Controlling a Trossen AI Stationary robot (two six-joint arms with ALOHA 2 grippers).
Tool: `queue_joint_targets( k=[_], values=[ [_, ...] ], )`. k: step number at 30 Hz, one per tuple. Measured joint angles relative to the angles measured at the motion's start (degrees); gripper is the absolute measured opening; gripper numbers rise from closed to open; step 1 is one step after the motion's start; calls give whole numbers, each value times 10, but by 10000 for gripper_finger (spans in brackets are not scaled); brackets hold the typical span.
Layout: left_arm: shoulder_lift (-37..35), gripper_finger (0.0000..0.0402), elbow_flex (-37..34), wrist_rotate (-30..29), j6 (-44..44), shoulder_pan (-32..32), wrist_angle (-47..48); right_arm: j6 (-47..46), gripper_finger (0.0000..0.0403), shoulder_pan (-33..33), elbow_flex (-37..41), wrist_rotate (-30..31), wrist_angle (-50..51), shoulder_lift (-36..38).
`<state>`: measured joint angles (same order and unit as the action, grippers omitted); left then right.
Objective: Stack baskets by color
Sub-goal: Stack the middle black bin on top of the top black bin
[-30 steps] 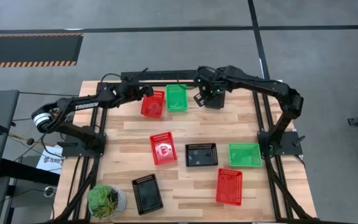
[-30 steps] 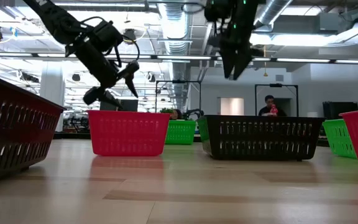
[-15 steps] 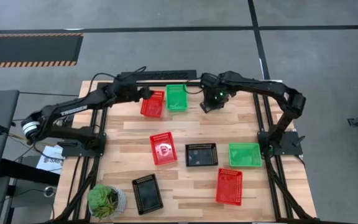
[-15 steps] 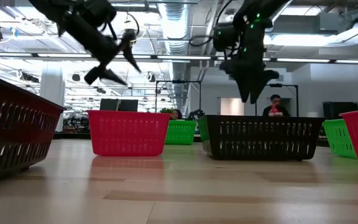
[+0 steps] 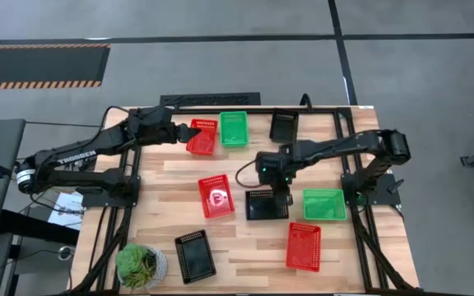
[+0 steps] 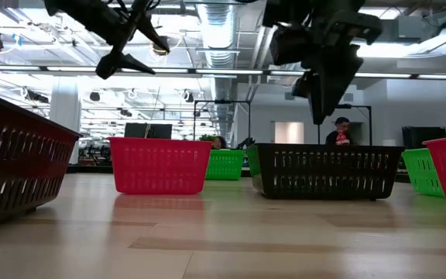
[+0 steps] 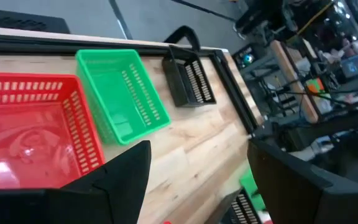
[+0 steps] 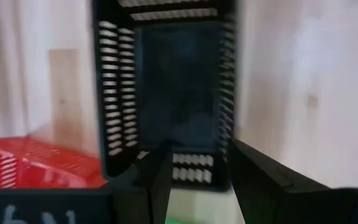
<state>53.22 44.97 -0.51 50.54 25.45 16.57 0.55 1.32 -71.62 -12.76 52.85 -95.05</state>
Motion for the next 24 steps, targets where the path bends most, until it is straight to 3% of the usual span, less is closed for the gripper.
queue_joint_targets(
  k=[15, 24],
  values=[
    [-1, 256, 0, 2, 9, -1, 49, 14, 175, -5, 0, 9, -47, -120],
    [-1, 256, 0, 1, 7, -1, 50, -5, 165, -3, -1, 7, -37, -115]
  ],
)
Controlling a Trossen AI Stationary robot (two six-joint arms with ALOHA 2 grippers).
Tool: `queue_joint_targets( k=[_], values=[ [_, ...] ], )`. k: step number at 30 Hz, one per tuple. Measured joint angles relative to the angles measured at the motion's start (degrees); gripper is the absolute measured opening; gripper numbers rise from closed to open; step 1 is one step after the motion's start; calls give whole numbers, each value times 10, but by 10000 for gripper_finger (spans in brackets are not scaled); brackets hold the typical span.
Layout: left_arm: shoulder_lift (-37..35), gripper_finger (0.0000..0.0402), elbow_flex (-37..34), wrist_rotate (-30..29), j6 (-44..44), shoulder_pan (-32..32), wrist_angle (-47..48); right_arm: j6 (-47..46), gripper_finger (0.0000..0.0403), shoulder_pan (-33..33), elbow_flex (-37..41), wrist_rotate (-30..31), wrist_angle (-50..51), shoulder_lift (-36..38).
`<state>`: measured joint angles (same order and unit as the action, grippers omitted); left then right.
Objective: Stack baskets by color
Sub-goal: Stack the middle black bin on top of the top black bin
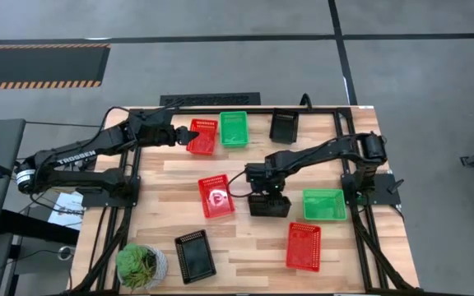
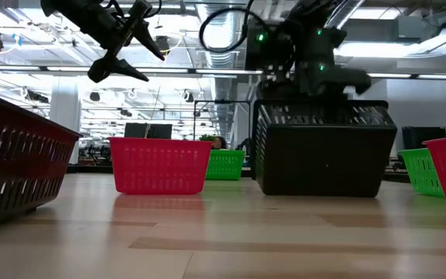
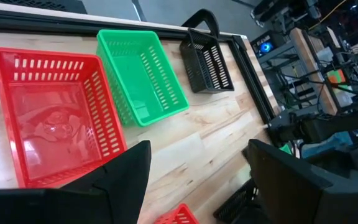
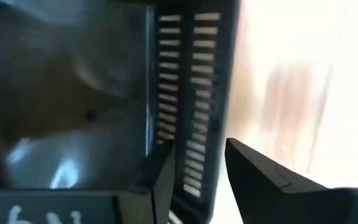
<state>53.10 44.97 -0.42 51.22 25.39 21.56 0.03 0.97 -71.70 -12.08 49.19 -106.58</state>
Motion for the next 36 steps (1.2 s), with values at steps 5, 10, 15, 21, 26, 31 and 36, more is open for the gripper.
queue_joint_targets(
  k=[5, 10, 15, 21, 26, 31, 36],
  values=[
    [0, 256, 0, 0, -5, 0, 0, -29, 170, 4, -9, 1, 30, 54],
    [0, 256, 0, -1, -5, 0, 1, -45, 181, -12, -10, 0, 27, 105],
    [0, 256, 0, -3, -5, 0, 0, -46, 195, -32, -10, 0, 22, 103],
    [0, 256, 0, -3, -5, 0, 2, -65, 233, -49, -10, -13, 8, 51],
    [0, 256, 0, -3, -4, 0, 16, -73, 249, -50, -9, -31, -6, 28],
    [0, 256, 0, 0, 5, 0, 27, -74, 243, -60, -9, -31, -43, 18],
    [0, 256, 0, 2, 5, 0, 33, -101, 207, -65, -7, -32, -48, 8]
  ],
)
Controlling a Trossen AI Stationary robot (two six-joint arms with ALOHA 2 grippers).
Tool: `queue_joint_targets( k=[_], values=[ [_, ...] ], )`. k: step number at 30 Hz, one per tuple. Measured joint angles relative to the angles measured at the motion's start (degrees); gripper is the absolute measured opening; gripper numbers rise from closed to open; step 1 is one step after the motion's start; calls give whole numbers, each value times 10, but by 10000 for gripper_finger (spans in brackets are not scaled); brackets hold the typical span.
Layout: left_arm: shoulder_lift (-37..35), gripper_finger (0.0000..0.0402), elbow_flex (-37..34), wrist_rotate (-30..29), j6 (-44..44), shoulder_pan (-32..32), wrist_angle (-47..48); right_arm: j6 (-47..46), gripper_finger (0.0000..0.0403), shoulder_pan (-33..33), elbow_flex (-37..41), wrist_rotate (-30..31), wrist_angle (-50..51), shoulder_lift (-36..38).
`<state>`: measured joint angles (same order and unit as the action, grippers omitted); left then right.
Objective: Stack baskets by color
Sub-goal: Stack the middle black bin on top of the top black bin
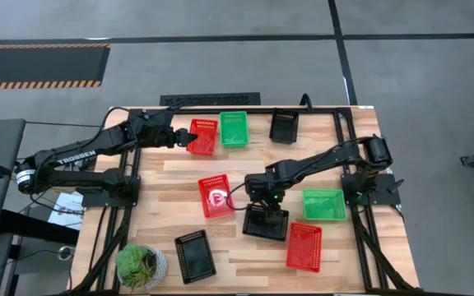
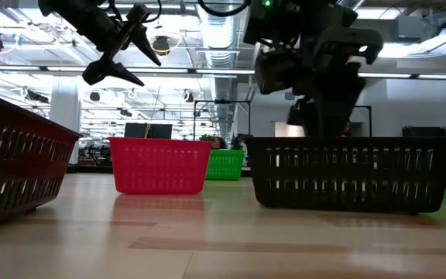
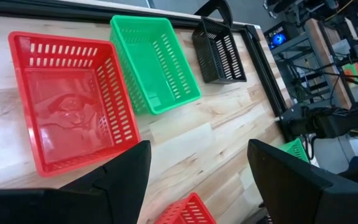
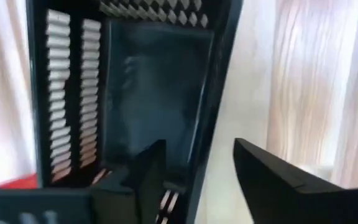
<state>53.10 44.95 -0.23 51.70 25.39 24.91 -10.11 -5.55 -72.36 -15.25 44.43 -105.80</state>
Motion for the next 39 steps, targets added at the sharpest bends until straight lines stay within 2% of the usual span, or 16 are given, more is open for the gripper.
queue_joint_targets(
  k=[5, 10, 11, 16, 21, 24, 27, 30, 36, 39],
  values=[
    [0, 256, 0, 0, -1, 0, 2, -7, 132, -4, 0, 3, -10, -7],
    [0, 256, 0, 0, -4, 0, 1, -29, 26, -4, 1, 3, -7, -11],
    [0, 256, 0, 0, -4, 0, 1, -33, 17, -3, 1, 3, -10, -11],
    [0, 256, 0, 11, -5, 0, 1, -69, 16, 6, 1, 4, -2, 9],
    [0, 256, 0, 22, -5, 0, 1, -88, 11, 64, 0, 40, 16, 103],
    [0, 256, 0, 21, -5, 0, 1, -149, 7, 132, 0, 85, 27, 168],
    [0, 256, 0, 19, -4, 0, 1, -266, 6, 212, -1, 168, 45, 227],
    [0, 256, 0, 19, 0, 0, 1, -328, 16, 292, -1, 229, 59, 263],
    [0, 256, 0, 14, 5, 0, 0, -332, 12, 441, 4, 240, 65, 269],
    [0, 256, 0, 14, 7, 0, 0, -332, 13, 489, 22, 212, 44, 252]
  ],
)
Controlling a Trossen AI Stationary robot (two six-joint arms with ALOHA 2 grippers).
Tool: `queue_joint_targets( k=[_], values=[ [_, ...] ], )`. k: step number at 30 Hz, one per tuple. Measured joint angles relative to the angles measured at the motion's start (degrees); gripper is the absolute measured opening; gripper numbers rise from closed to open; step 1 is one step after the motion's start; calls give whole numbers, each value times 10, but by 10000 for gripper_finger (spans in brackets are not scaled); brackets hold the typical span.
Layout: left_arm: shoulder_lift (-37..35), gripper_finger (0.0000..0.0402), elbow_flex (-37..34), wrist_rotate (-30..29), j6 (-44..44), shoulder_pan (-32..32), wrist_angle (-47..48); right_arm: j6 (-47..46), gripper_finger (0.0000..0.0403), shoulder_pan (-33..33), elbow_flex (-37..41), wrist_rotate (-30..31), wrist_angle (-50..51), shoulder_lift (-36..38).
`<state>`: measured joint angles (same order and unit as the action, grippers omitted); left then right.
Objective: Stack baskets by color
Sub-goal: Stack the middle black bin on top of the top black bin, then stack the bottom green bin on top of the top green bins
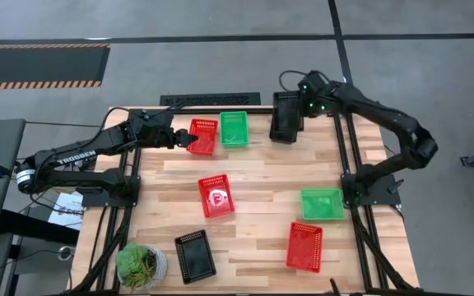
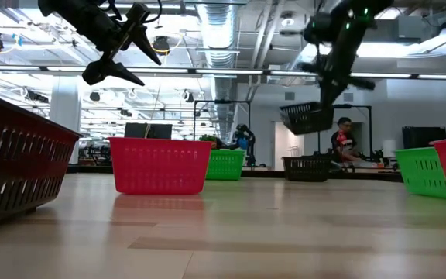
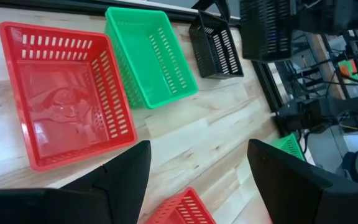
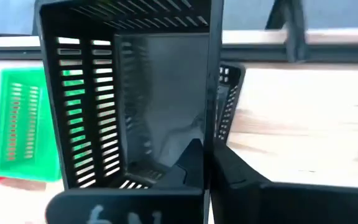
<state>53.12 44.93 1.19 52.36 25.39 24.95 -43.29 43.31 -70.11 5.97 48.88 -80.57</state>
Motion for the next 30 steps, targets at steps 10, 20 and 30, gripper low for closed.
queue_joint_targets(
  k=[10, 20, 30],
  values=[
    [0, 256, 0, -4, 9, 0, 0, -32, 24, 34, 53, -77, -61, -66],
    [0, 256, 0, -4, 9, 0, 0, -34, 61, 44, 53, -76, -76, -89],
    [0, 256, 0, -5, 9, 0, 0, -12, 144, 51, 47, -116, -67, -83]
  ],
)
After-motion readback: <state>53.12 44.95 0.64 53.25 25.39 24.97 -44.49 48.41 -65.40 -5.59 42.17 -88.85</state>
